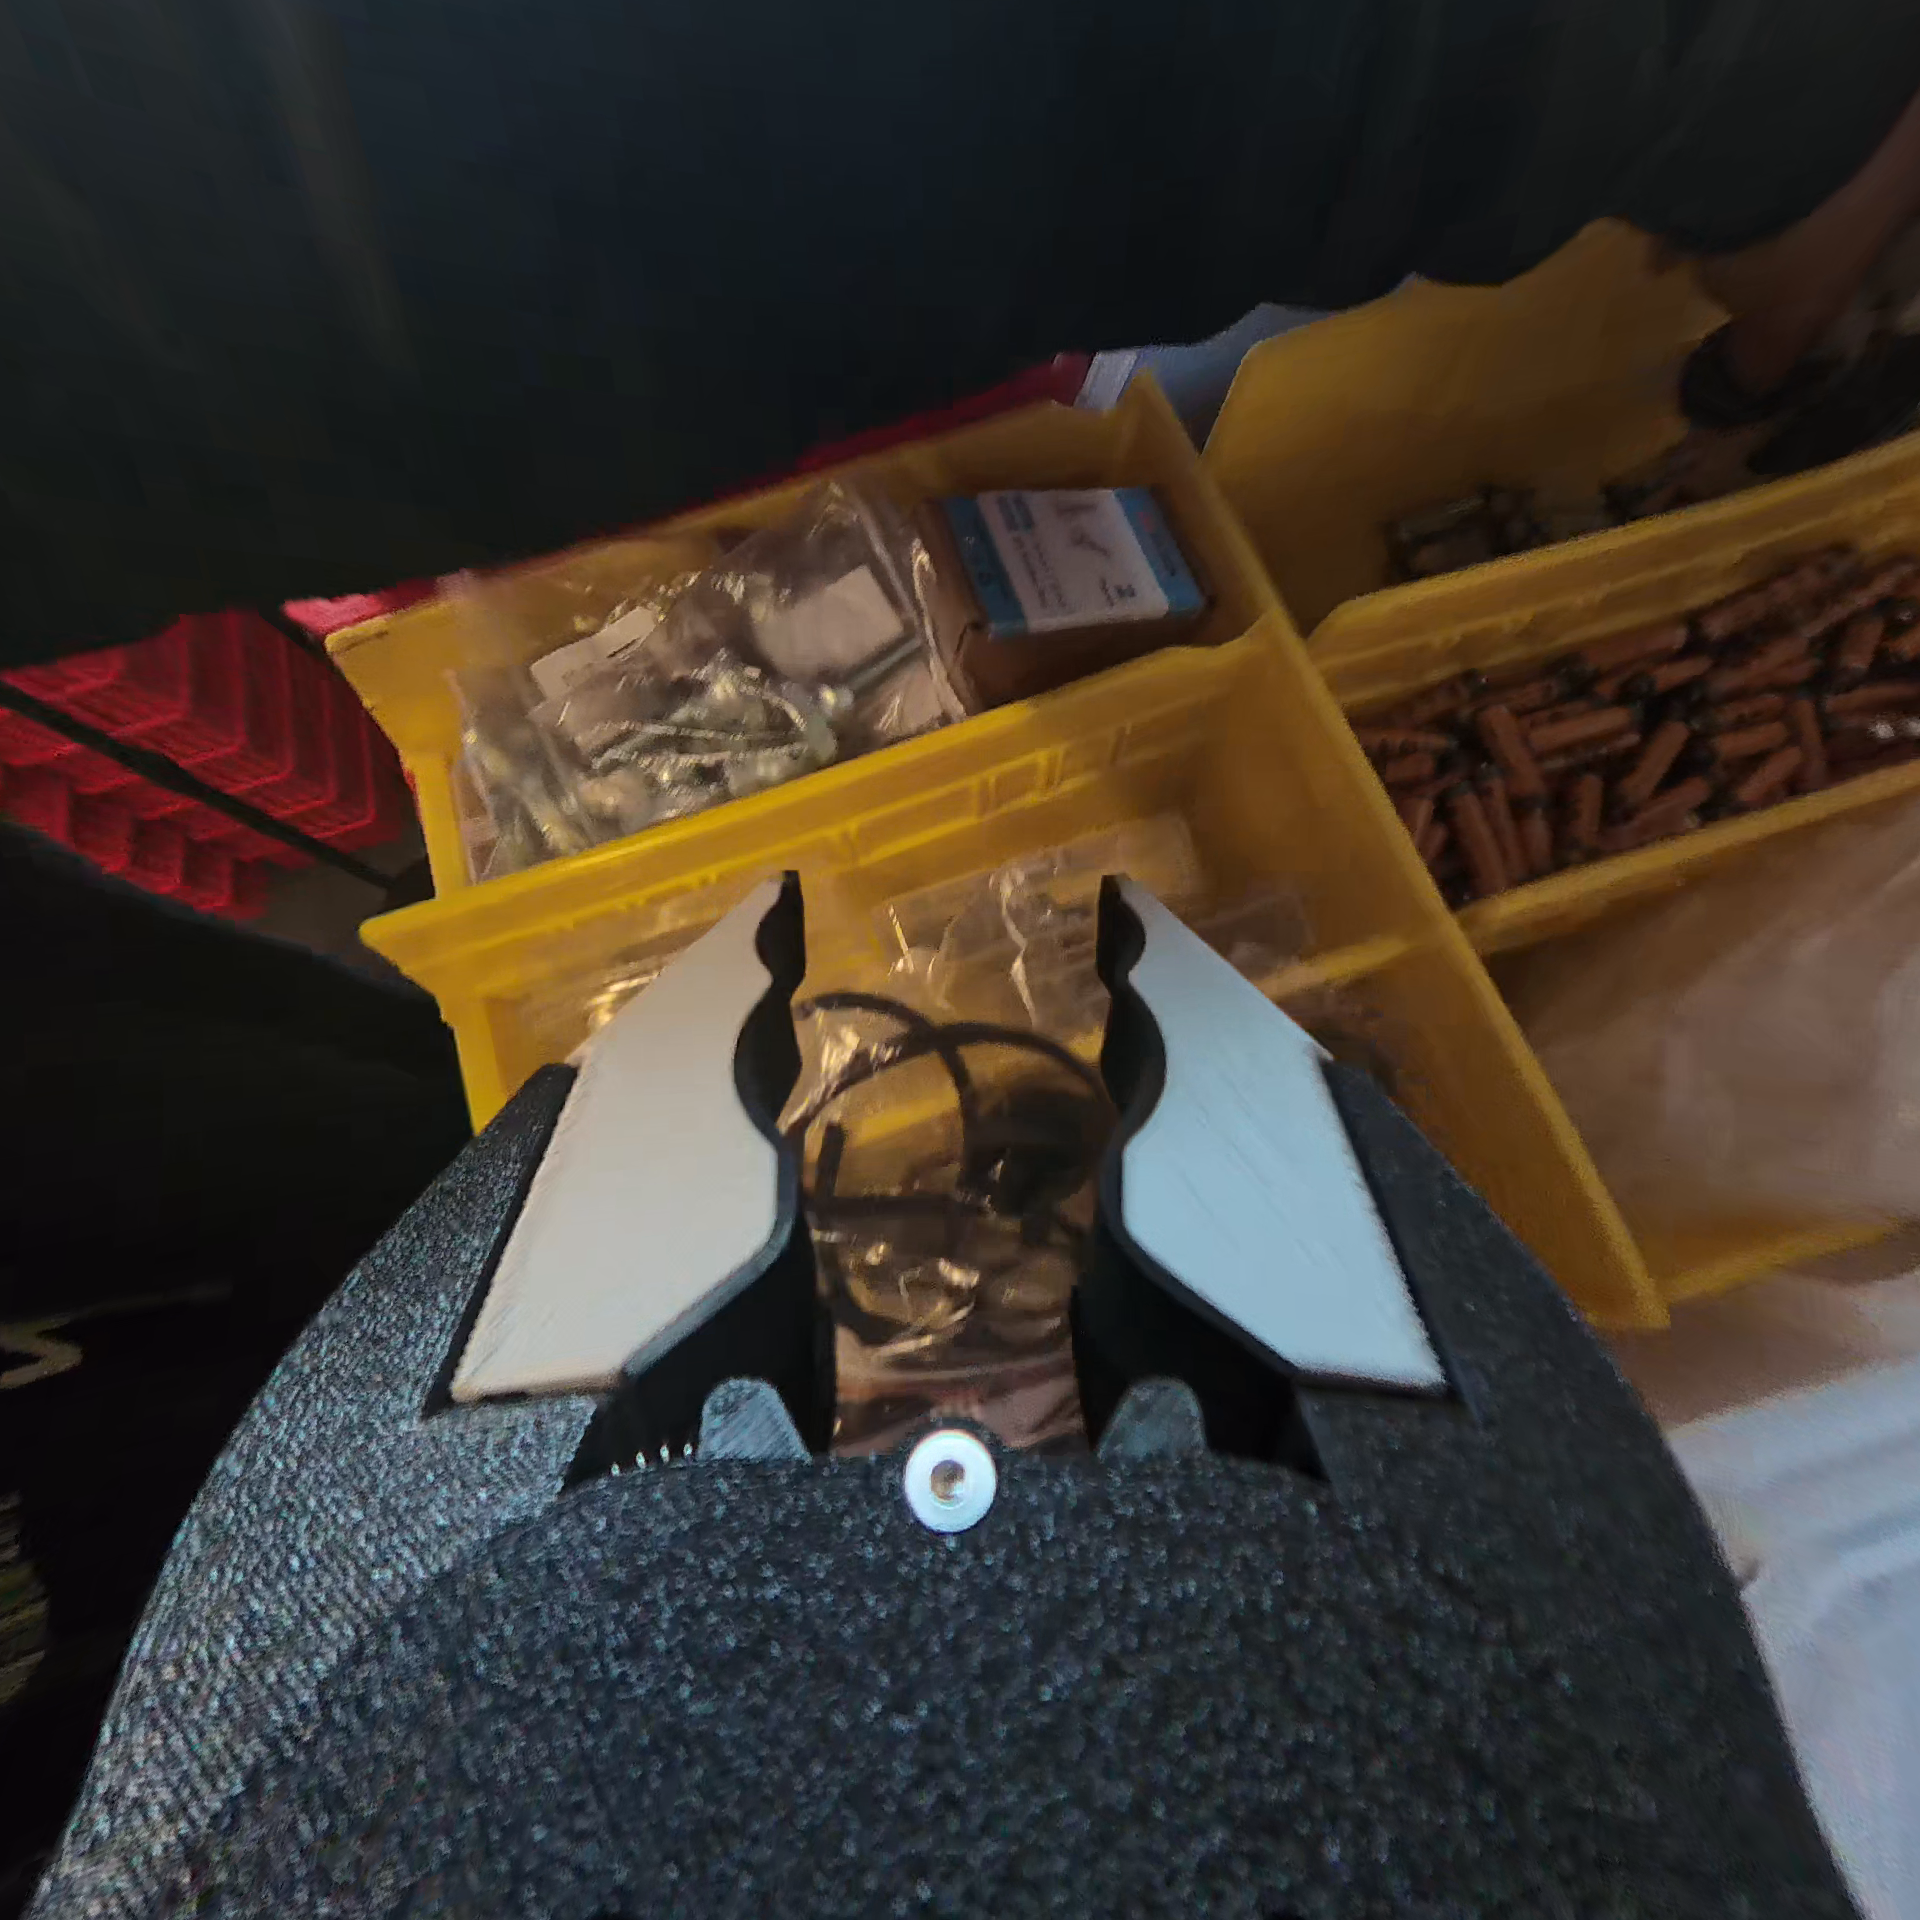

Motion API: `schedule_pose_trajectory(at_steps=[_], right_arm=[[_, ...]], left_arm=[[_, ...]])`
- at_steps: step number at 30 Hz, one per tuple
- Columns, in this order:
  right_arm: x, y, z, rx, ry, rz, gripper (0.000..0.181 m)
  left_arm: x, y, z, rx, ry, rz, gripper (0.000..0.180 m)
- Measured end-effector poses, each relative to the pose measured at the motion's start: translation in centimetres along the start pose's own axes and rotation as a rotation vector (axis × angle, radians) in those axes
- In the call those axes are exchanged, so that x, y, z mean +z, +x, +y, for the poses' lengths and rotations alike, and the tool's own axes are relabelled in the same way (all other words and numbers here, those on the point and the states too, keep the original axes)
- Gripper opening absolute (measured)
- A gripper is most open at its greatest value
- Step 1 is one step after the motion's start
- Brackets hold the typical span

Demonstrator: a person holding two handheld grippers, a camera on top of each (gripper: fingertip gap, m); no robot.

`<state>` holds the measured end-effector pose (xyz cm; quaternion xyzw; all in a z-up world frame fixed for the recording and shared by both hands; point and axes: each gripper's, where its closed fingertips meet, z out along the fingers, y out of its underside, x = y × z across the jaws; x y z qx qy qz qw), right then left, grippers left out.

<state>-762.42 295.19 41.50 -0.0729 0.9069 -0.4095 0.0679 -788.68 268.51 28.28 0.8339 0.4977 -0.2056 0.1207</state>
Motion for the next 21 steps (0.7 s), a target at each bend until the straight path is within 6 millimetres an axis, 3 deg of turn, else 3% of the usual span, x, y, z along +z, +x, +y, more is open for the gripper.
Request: schedule_pose_trajectory(at_steps=[1,6,10,13,17,21], right_arm=[[-0.4,-0.3,0.6,0.003,0.001,0.001,0.056],[-2.1,-0.7,3.3,0.024,-0.003,0.016,0.054],[-3.4,-1.1,4.1,0.034,0.032,0.007,0.053],[-4.5,-1.9,3.9,0.019,0.076,-0.020,0.052],[-6.1,-3.0,3.8,-0.020,0.148,-0.041,0.049],[-8.5,-4.1,4.5,-0.037,0.249,-0.048,0.048]], left_arm=[[-0.4,-0.6,-0.5,-0.010,0.037,-0.053,0.011],[-1.0,-0.7,-0.1,-0.050,0.025,-0.078,0.011],[-2.6,-1.1,0.2,-0.140,0.036,-0.090,0.012],[-5.9,-2.4,0.4,-0.233,0.054,-0.148,0.012],[-11.2,-2.7,0.8,-0.211,0.066,-0.222,0.012],[-18.4,-2.4,0.7,-0.133,0.217,-0.242,0.012]])
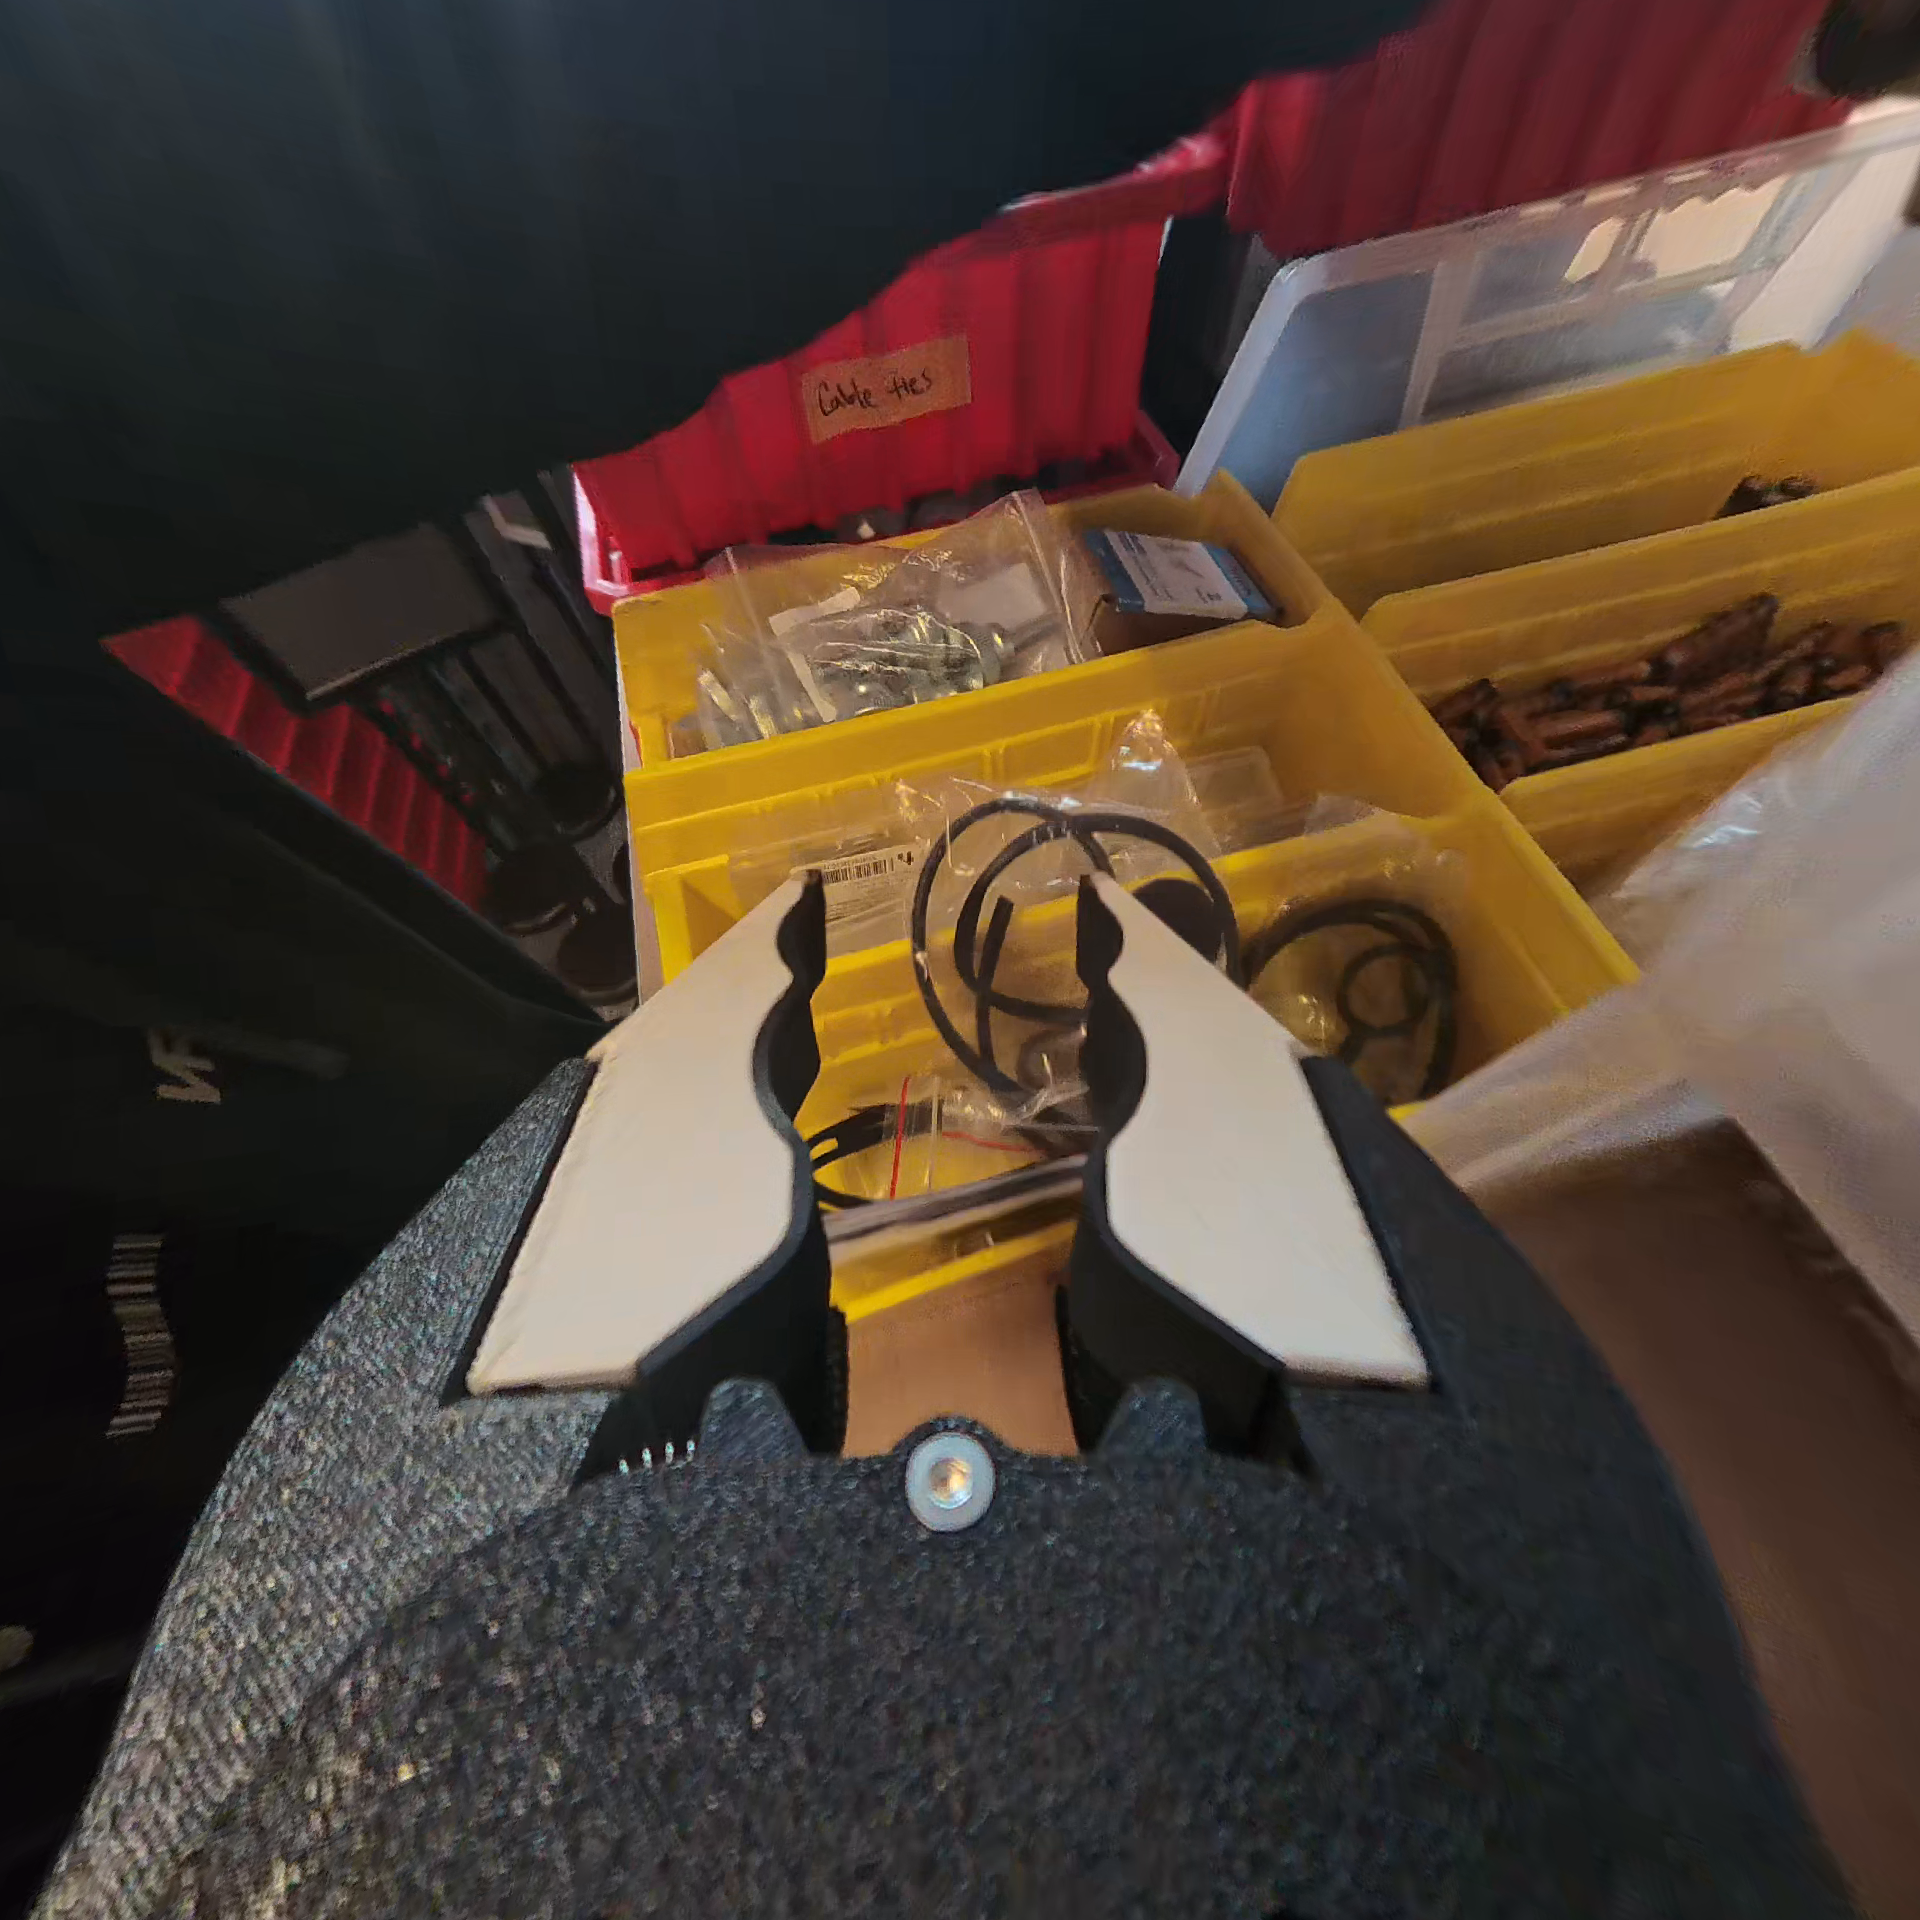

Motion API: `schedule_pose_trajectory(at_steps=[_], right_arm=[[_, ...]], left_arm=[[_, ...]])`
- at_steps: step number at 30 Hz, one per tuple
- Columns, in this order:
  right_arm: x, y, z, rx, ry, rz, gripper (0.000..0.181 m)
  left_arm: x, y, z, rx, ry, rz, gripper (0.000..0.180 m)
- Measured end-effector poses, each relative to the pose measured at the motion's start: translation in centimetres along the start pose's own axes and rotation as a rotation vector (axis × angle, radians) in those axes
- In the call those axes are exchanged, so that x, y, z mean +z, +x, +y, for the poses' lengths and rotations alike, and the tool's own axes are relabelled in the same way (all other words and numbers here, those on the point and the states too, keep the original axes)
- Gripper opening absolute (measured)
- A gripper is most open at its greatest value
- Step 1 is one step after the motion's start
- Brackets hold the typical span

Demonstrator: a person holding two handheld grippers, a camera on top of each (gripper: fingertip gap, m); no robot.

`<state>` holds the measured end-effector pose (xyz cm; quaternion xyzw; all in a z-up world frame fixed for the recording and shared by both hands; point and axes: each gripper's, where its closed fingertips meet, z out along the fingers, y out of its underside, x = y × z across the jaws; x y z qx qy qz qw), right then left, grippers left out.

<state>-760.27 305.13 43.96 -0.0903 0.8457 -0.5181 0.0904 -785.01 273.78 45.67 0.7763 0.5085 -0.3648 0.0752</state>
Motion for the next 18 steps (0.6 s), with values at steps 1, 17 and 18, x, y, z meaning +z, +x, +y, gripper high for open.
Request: schedule_pose_trajectory(at_steps=[1,17,18], right_arm=[[-0.7,-0.1,0.3,-0.004,0.017,0.014,0.048],[-7.6,-2.3,2.1,-0.046,0.273,0.041,0.045],[-7.5,-2.4,2.1,-0.055,0.273,0.043,0.044]], left_arm=[[-2.0,-0.2,-0.2,0.009,0.051,0.005,0.012],[-29.5,12.5,13.4,-0.229,0.821,0.362,0.012],[-30.4,13.9,14.9,-0.269,0.858,0.394,0.012]])
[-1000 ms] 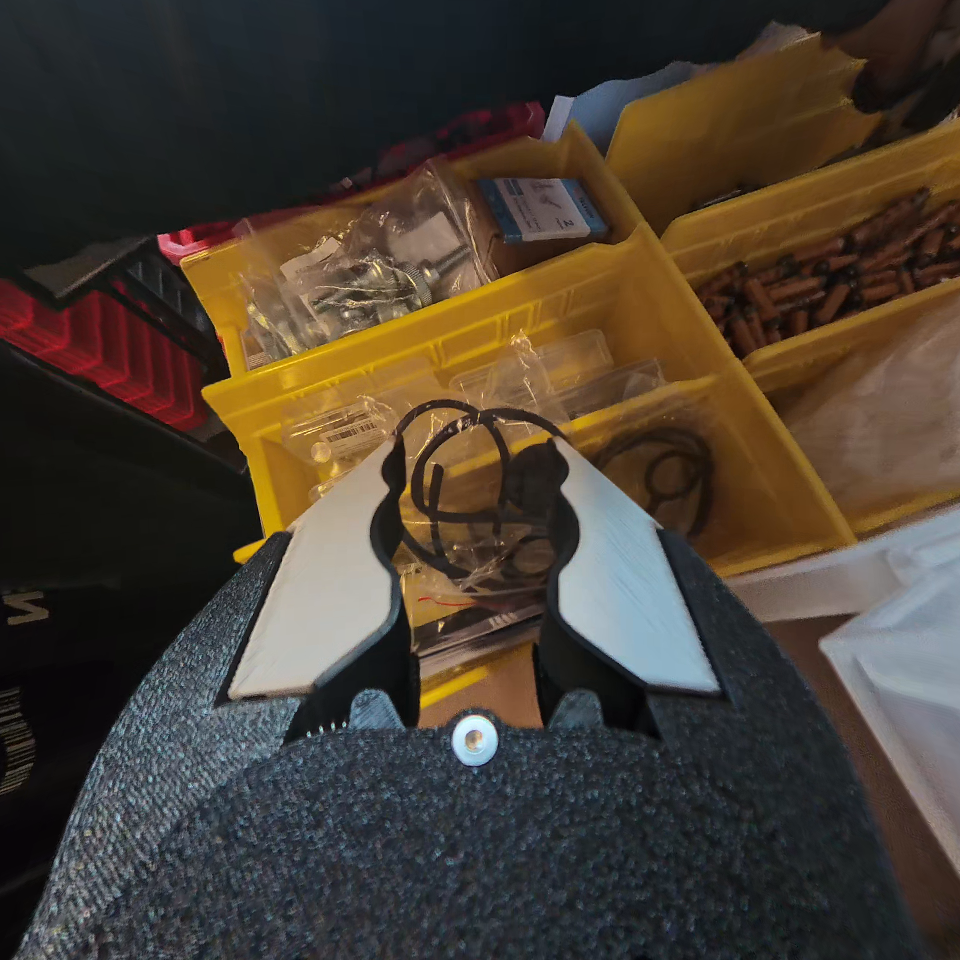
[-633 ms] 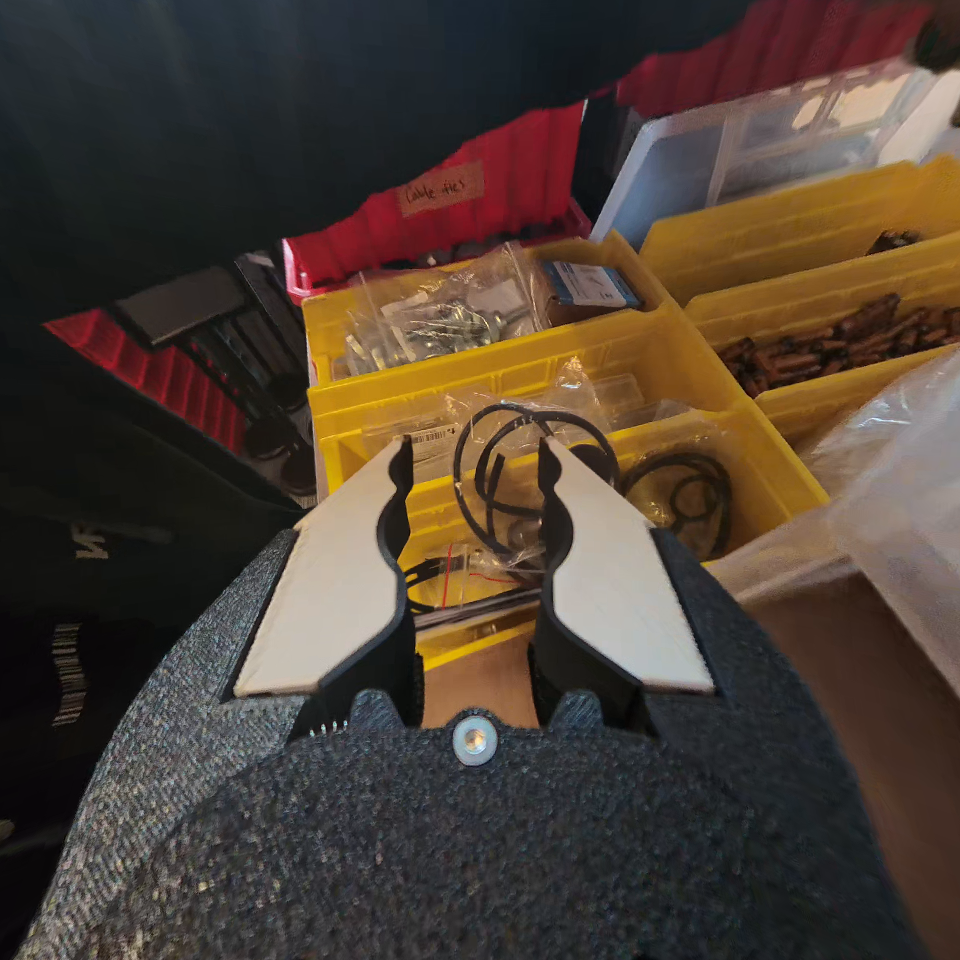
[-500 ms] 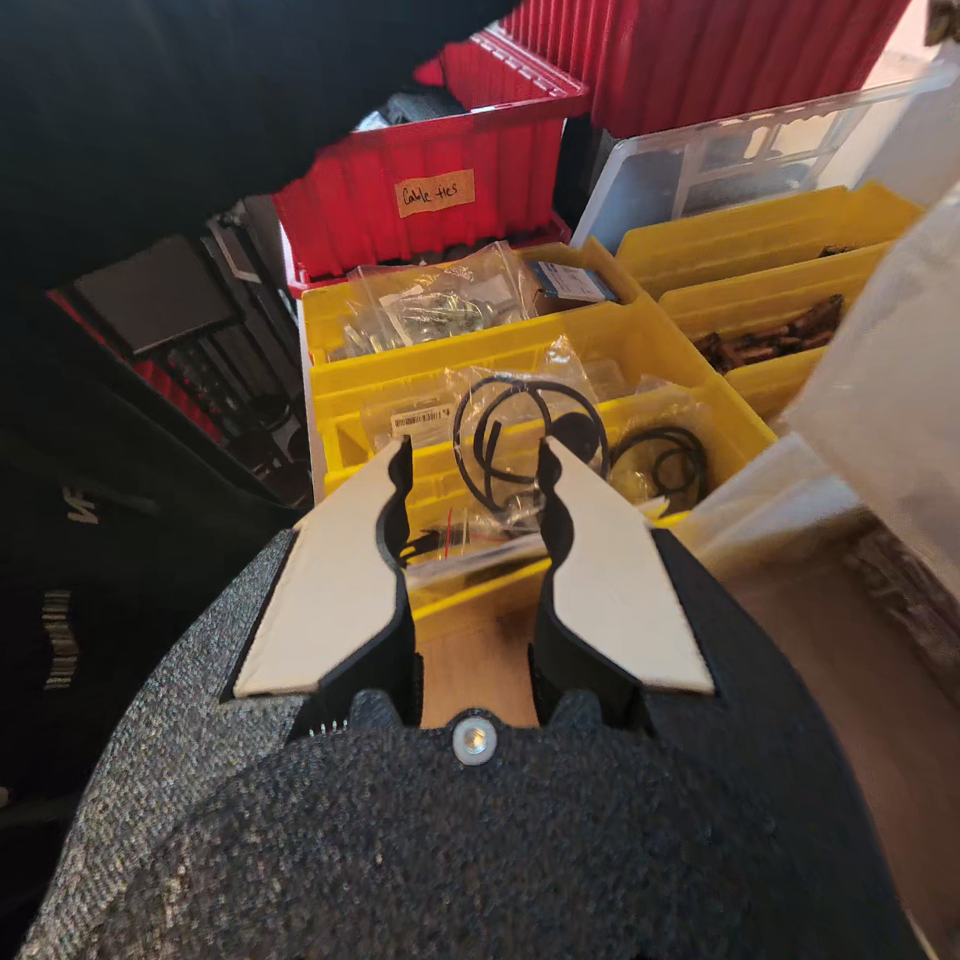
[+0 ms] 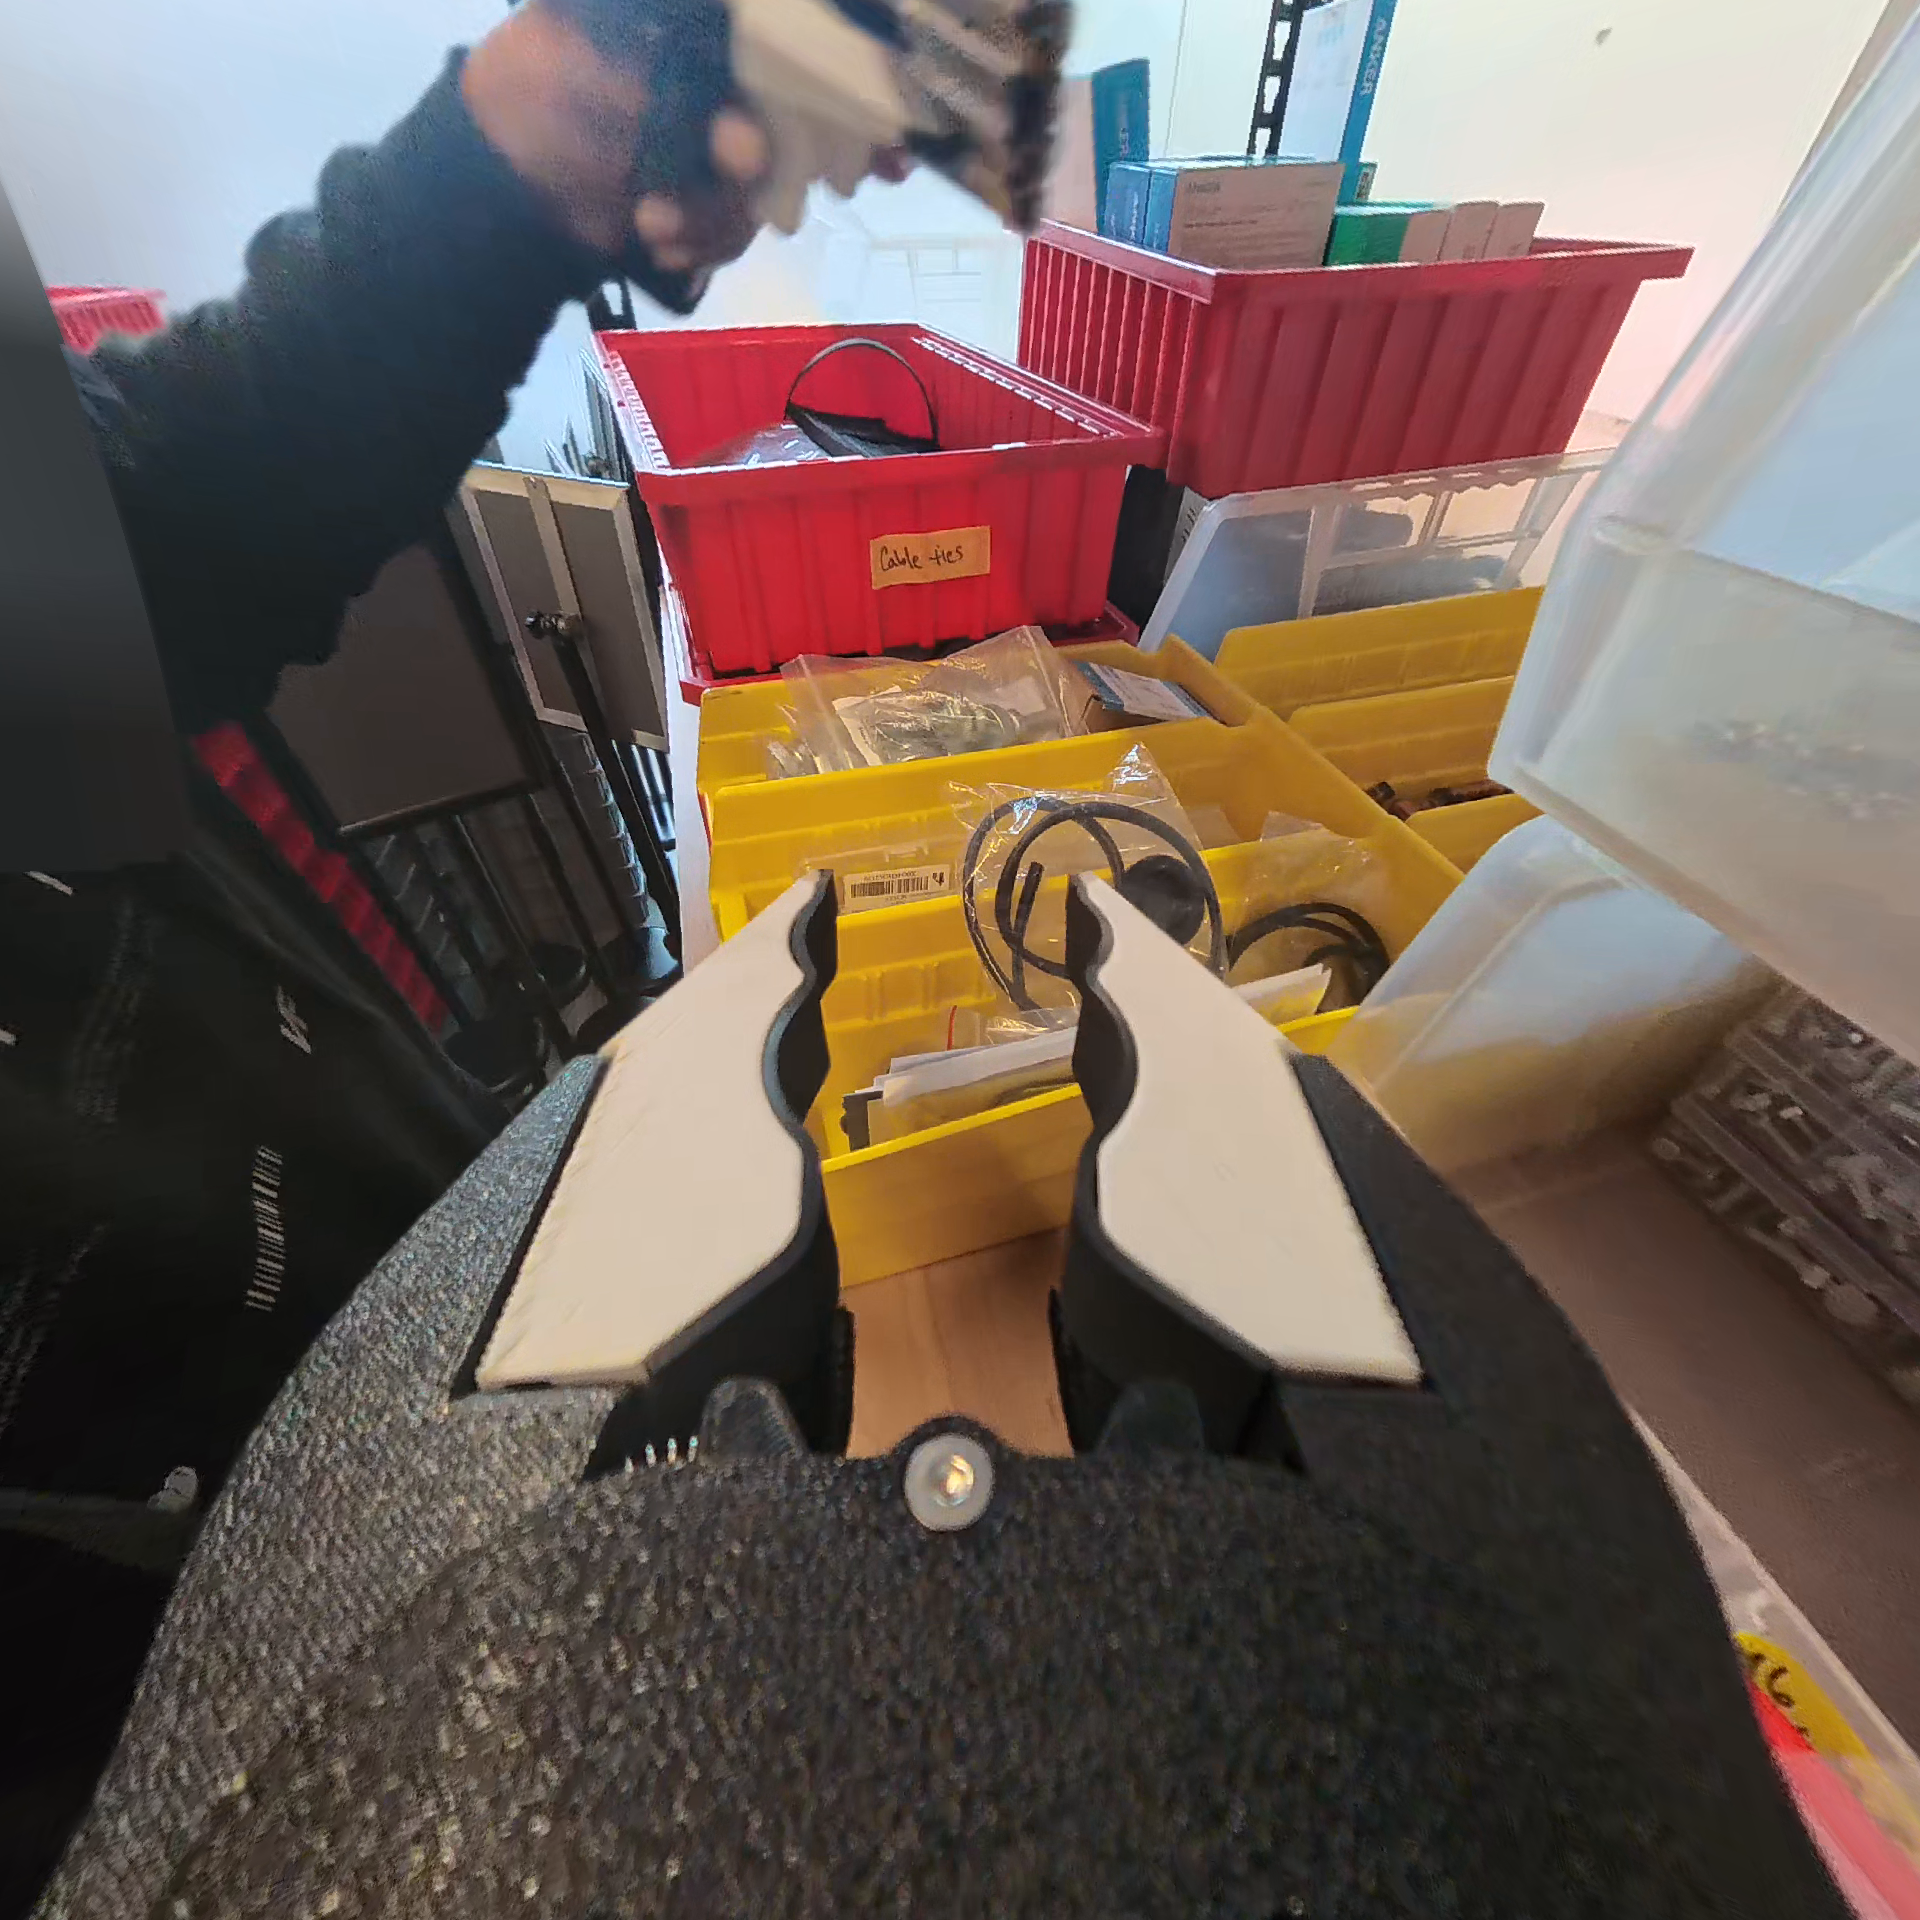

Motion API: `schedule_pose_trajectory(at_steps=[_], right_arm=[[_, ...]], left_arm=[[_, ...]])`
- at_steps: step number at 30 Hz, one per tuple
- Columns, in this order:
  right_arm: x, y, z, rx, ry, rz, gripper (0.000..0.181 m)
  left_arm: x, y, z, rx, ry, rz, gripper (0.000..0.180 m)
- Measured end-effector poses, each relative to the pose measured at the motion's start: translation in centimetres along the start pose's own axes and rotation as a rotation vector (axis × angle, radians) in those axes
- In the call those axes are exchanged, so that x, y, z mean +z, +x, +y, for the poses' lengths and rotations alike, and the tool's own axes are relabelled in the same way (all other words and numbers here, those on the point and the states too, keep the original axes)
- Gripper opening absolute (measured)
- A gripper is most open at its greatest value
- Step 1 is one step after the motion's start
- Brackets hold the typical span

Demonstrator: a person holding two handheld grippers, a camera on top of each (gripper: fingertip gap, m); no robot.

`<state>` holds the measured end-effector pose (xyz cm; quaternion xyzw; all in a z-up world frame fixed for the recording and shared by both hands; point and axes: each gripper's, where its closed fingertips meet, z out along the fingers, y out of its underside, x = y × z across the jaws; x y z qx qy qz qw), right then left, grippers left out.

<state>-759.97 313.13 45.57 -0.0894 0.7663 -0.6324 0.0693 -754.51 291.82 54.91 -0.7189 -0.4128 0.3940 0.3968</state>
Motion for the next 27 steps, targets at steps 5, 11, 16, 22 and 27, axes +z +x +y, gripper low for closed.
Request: schedule_pose_trajectory(at_steps=[5,11,16,22,27], right_arm=[[0.8,-0.6,-0.3,-0.044,0.003,-0.012,0.038],[4.0,-1.5,-0.9,-0.049,-0.030,-0.037,0.036],[8.8,-1.5,-1.8,-0.095,-0.123,0.035,0.034],[14.8,0.1,-3.1,-0.215,-0.262,0.217,0.026],[19.7,4.5,-3.2,-0.251,-0.412,0.316,0.000]], left_arm=[[-6.2,6.8,5.2,-0.238,0.224,0.067,0.012],[-10.2,10.6,12.4,-0.444,0.419,-0.021,0.012],[-12.0,11.5,16.5,-0.518,0.488,0.019,0.012],[-15.5,10.7,19.6,-0.517,0.515,0.076,0.012],[-19.0,9.8,23.1,-0.533,0.515,0.091,0.012]])
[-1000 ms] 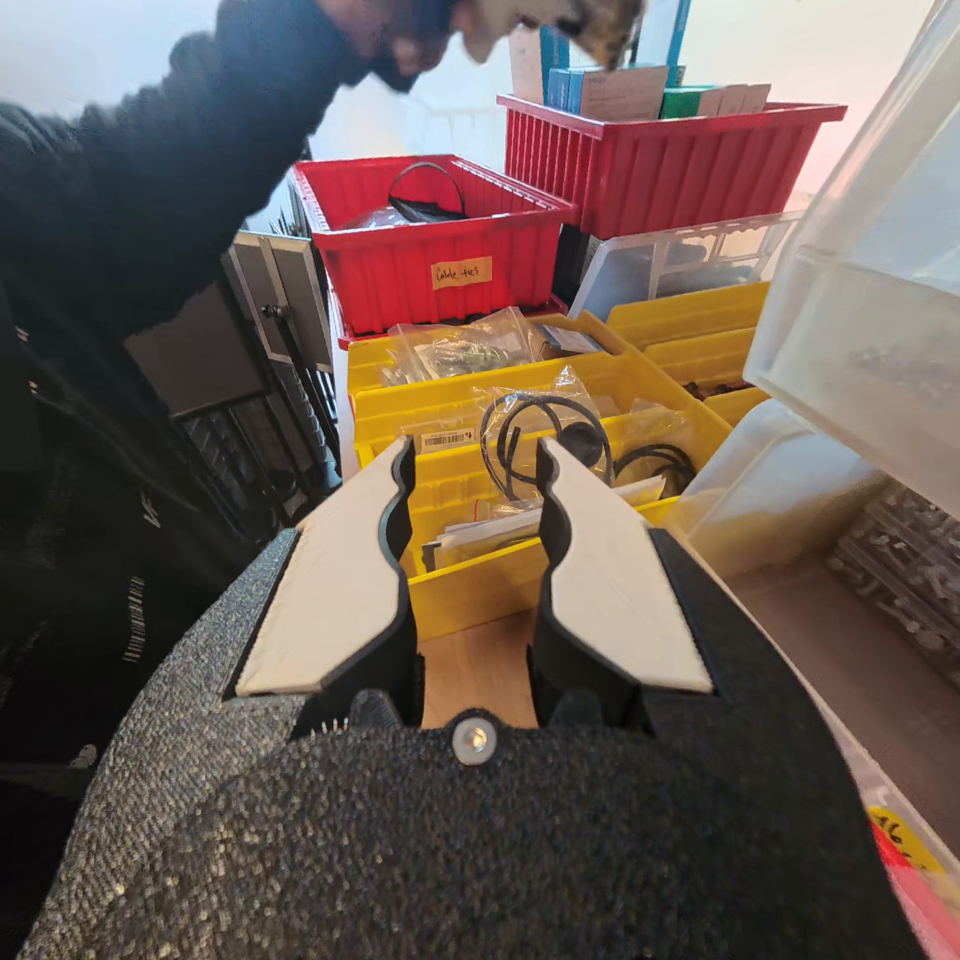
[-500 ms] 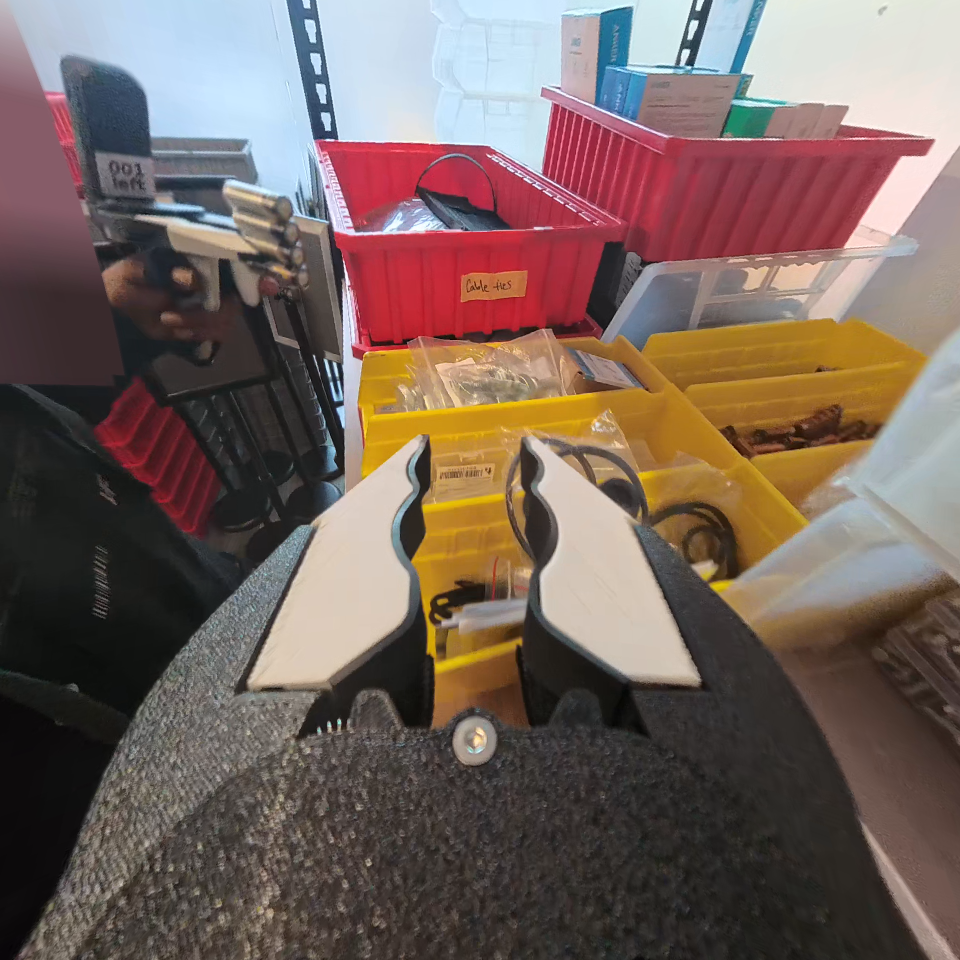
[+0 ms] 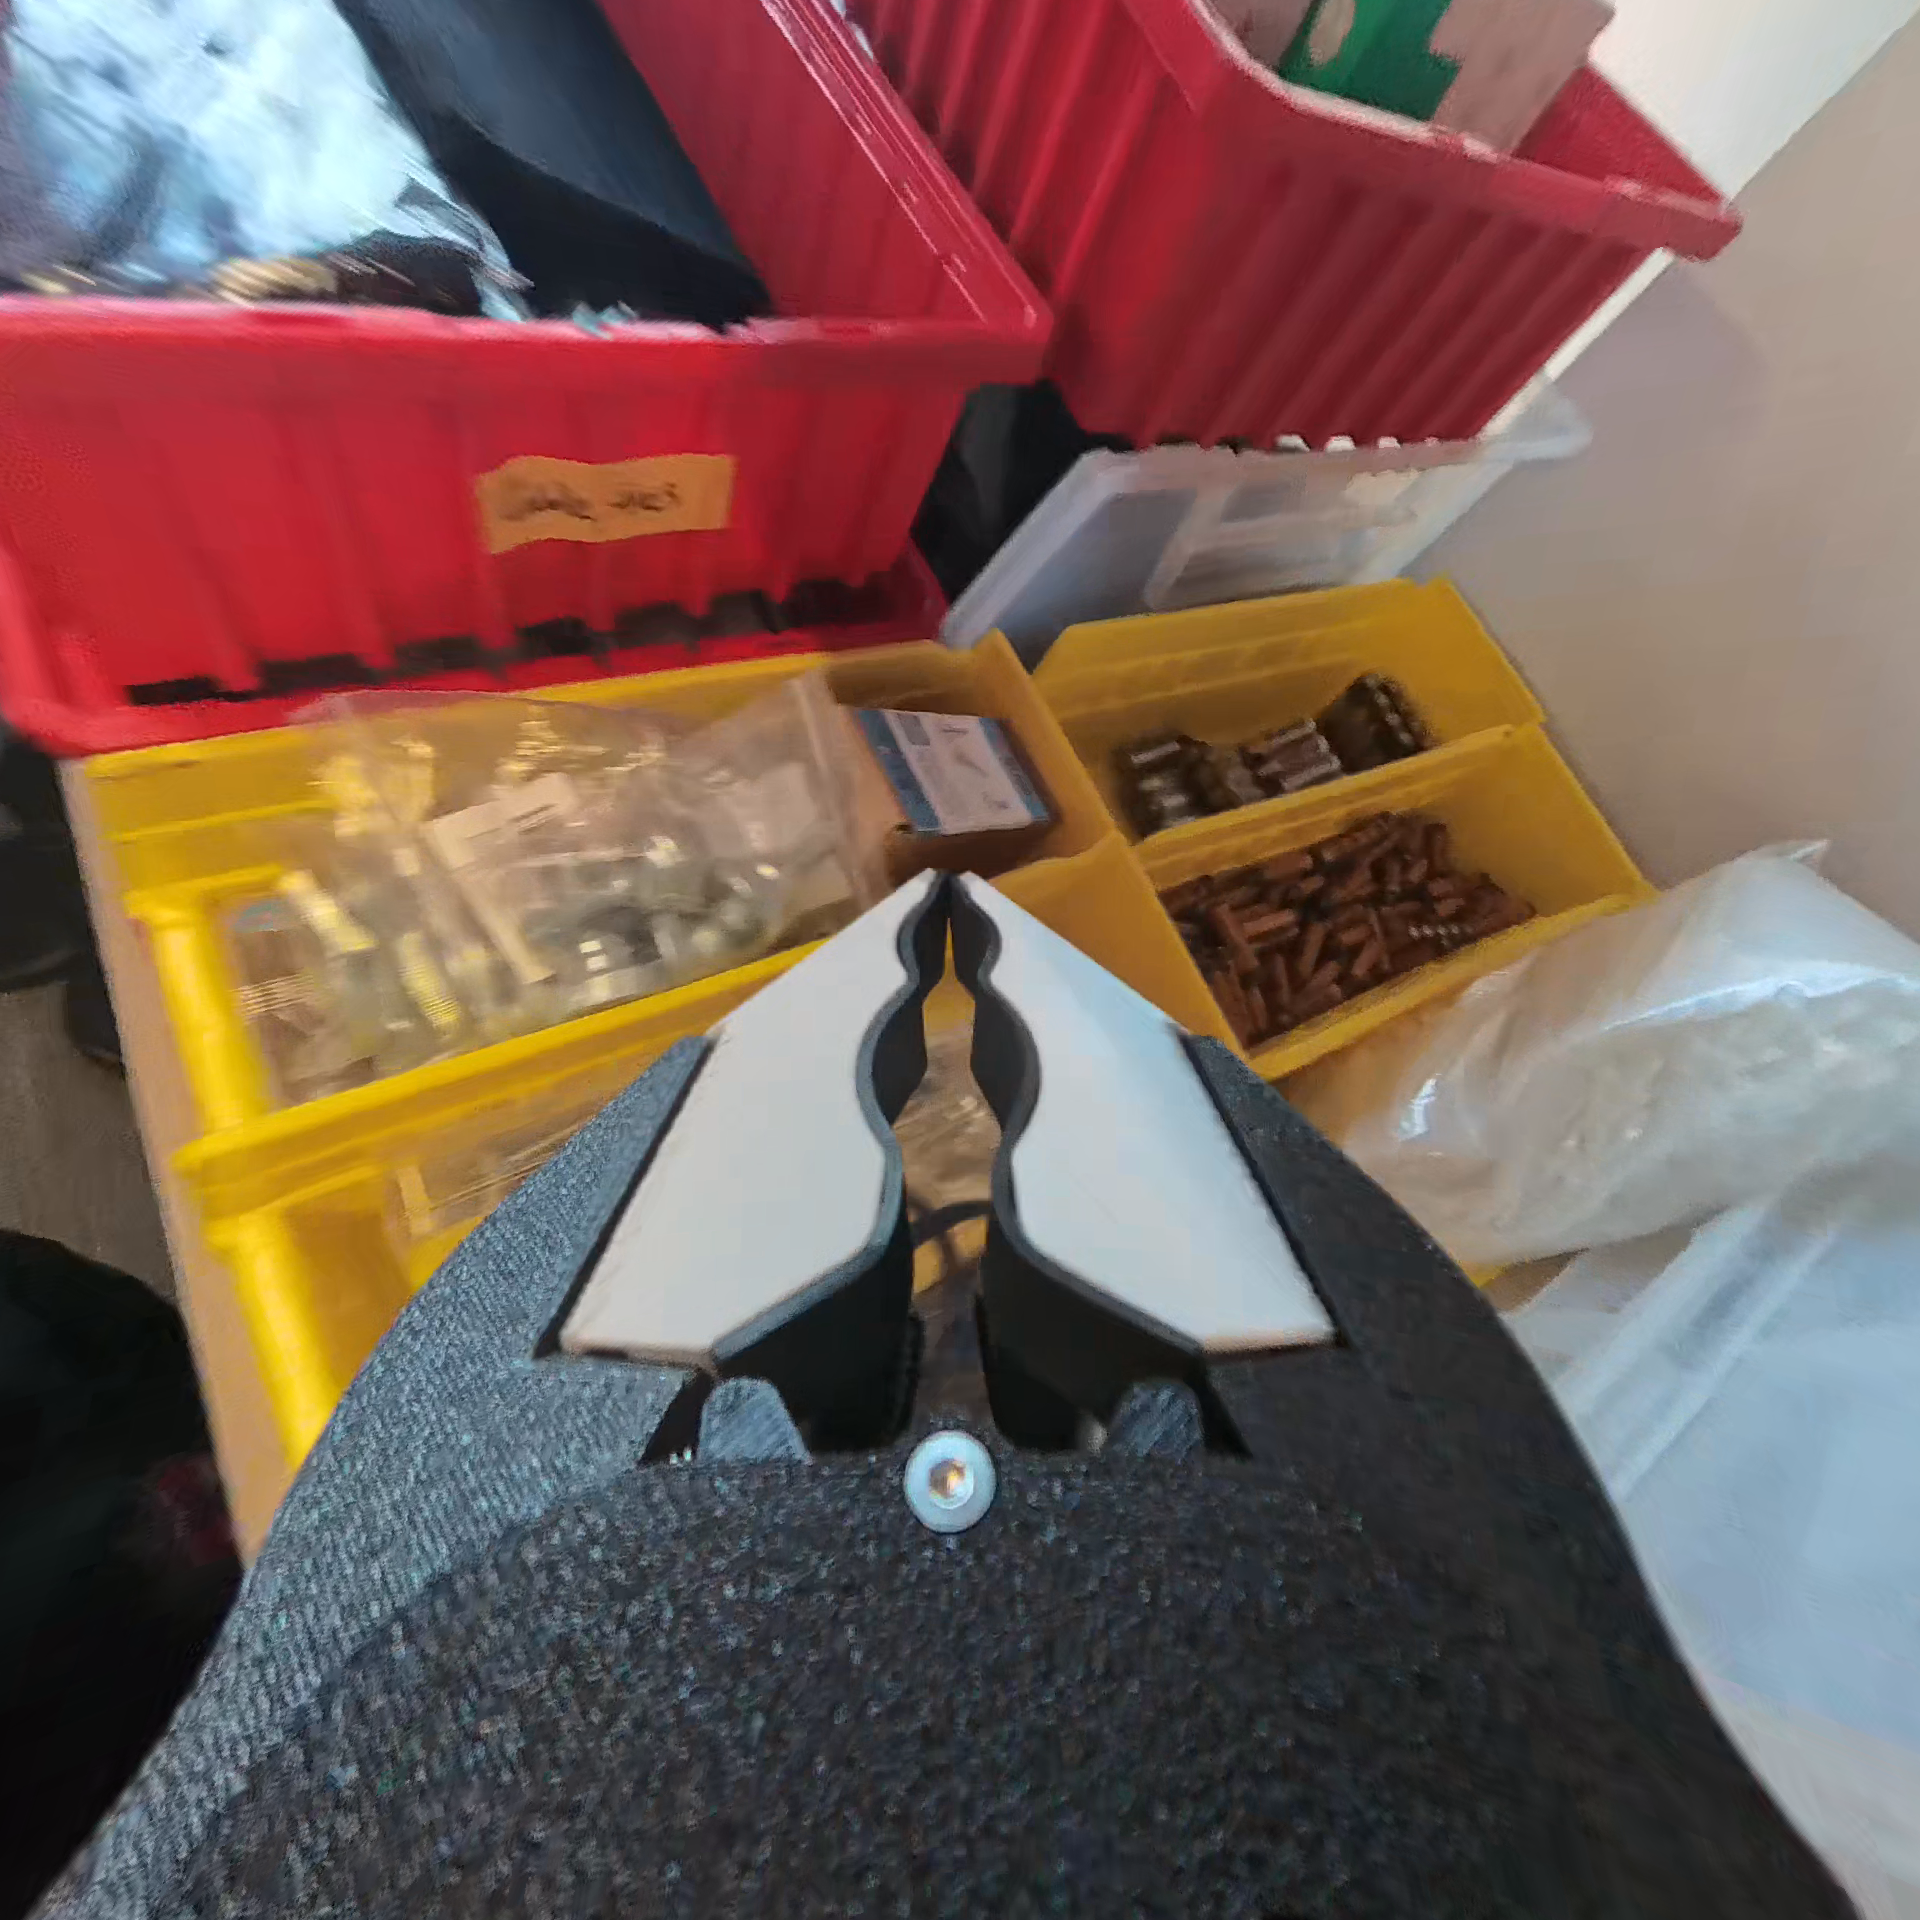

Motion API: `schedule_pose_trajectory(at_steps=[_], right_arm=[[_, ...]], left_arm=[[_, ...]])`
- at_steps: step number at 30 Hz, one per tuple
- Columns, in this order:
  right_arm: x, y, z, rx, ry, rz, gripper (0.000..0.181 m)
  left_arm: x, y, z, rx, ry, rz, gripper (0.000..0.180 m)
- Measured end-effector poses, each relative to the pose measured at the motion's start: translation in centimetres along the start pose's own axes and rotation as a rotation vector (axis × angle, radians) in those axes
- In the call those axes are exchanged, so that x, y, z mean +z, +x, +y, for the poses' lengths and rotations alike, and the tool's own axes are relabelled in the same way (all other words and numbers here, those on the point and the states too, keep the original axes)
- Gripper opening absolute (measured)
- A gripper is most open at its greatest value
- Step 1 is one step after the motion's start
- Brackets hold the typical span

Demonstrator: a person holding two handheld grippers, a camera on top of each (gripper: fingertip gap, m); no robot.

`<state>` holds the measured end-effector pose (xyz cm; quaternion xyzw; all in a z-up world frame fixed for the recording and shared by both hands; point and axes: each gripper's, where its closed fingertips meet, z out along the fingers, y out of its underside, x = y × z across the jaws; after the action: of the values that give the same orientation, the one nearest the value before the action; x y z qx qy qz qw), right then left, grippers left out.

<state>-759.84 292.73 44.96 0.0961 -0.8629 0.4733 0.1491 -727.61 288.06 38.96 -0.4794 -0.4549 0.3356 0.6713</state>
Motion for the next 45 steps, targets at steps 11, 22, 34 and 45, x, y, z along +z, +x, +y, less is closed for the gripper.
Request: schedule_pose_trajectory(at_steps=[11,22,34,45], right_arm=[[13.5,11.5,6.1,-0.115,-0.569,-0.048,0.018],[18.8,13.3,13.5,-0.309,-0.944,-0.282,0.031],[16.9,19.1,9.3,-0.251,-0.905,-0.085,0.031],[3.9,-0.4,-17.2,-0.416,0.166,-0.315,0.037]], left_arm=[[-5.7,-2.4,0.7,0.016,-0.030,-0.050,0.011],[-5.5,-3.7,1.2,-0.022,-0.039,-0.209,0.012],[1.7,-0.3,0.8,0.021,-0.009,-0.222,0.012],[-1.9,5.3,1.4,-0.087,0.133,-0.378,0.012]])
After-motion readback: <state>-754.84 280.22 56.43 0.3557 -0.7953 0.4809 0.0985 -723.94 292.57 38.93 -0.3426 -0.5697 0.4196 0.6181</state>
